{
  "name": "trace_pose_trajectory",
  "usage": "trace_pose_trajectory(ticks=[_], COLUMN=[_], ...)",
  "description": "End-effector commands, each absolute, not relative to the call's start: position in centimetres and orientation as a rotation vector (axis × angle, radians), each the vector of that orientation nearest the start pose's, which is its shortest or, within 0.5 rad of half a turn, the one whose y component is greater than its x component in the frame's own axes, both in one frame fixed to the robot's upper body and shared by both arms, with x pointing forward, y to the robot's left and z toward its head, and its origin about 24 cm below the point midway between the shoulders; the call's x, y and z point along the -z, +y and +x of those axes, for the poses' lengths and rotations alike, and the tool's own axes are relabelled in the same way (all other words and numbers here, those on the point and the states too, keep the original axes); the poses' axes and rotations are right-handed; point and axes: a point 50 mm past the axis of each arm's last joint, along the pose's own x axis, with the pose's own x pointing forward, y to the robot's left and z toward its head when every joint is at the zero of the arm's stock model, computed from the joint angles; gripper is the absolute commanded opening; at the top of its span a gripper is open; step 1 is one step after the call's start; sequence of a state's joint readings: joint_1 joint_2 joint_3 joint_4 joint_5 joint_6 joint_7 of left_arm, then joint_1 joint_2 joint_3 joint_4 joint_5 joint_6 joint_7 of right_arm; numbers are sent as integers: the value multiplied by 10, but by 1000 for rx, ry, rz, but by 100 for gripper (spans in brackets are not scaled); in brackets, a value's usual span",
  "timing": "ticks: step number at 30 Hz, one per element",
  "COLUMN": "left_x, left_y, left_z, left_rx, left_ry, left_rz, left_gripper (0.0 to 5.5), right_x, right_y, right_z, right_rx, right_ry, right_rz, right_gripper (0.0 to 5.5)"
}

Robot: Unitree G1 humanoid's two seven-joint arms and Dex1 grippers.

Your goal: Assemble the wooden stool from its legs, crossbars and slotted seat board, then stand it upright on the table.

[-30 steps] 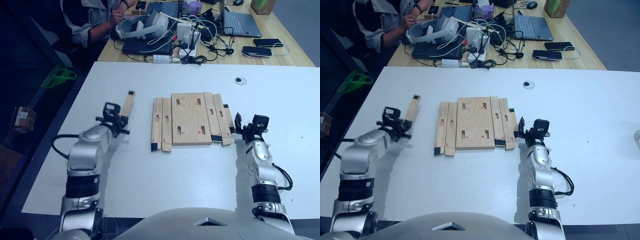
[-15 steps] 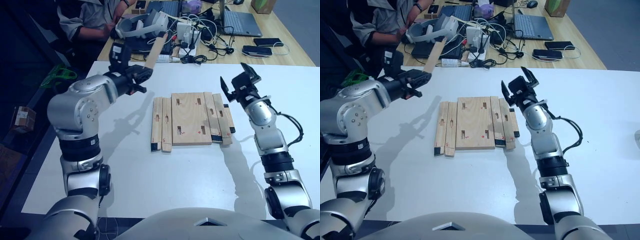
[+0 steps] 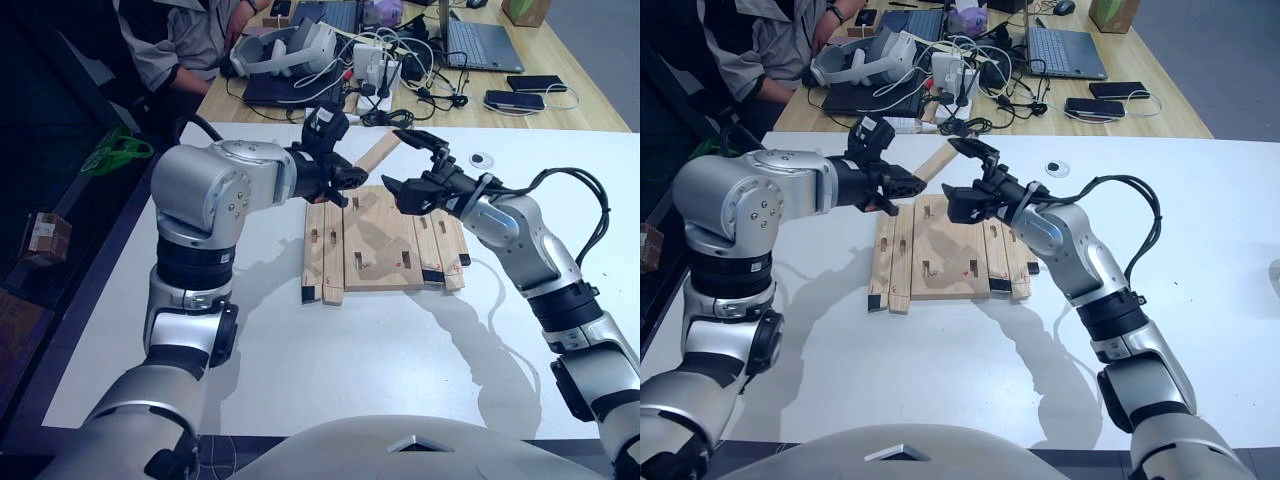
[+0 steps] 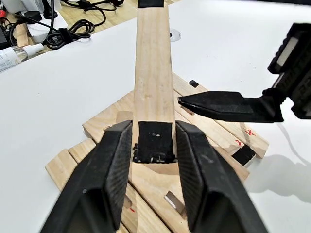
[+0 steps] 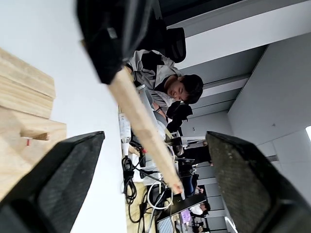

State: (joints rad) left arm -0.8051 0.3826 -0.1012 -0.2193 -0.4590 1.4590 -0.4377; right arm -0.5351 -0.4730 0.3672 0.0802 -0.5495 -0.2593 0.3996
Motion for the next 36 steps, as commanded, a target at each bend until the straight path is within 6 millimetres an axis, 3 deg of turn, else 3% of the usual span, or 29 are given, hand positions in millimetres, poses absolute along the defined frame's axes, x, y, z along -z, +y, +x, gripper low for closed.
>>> trace_pose_trajectory(ticks=[1, 9, 22, 36], left_x=[-194, -200, -196, -207], left_y=[104, 94, 96, 90], left_z=[301, 302, 294, 293], left_rx=[782, 808, 829, 867], left_ry=[582, 573, 611, 472], left_rz=[148, 115, 162, 122], left_gripper=[130, 130, 130, 130], right_x=[-154, -138, -128, -115], right_y=[-88, -78, -93, -86], right_z=[308, 302, 310, 302], right_rx=[-746, -870, -834, -899], right_ry=[-552, -523, -411, -346], right_rz=[-1264, -1260, -1345, -1230], right_gripper=[387, 270, 43, 38])
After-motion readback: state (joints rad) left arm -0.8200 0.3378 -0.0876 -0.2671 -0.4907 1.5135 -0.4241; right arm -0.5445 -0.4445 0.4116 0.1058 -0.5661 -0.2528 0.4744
